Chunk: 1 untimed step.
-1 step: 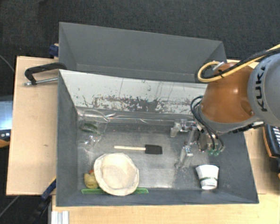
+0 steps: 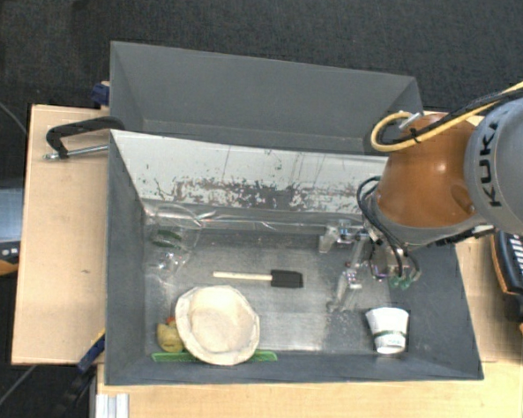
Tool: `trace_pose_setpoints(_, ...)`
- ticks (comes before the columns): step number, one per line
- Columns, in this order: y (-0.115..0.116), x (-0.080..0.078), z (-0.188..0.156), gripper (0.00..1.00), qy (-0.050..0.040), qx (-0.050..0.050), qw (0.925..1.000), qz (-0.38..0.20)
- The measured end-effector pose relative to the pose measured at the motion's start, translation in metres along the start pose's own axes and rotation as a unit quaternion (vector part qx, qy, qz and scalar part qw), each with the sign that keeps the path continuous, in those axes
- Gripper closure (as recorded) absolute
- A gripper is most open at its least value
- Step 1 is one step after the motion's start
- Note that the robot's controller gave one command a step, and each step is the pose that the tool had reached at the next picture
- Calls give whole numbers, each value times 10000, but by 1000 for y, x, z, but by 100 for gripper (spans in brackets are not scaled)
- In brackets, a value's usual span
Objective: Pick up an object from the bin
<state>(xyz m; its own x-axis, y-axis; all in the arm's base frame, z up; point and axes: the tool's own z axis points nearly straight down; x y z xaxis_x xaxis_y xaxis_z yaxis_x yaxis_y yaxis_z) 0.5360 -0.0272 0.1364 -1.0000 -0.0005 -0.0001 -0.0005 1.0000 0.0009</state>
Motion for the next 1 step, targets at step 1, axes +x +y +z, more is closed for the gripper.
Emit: trace_pose_setpoints(1, 10, -5, 30, 0, -22, 0, 9998, 216)
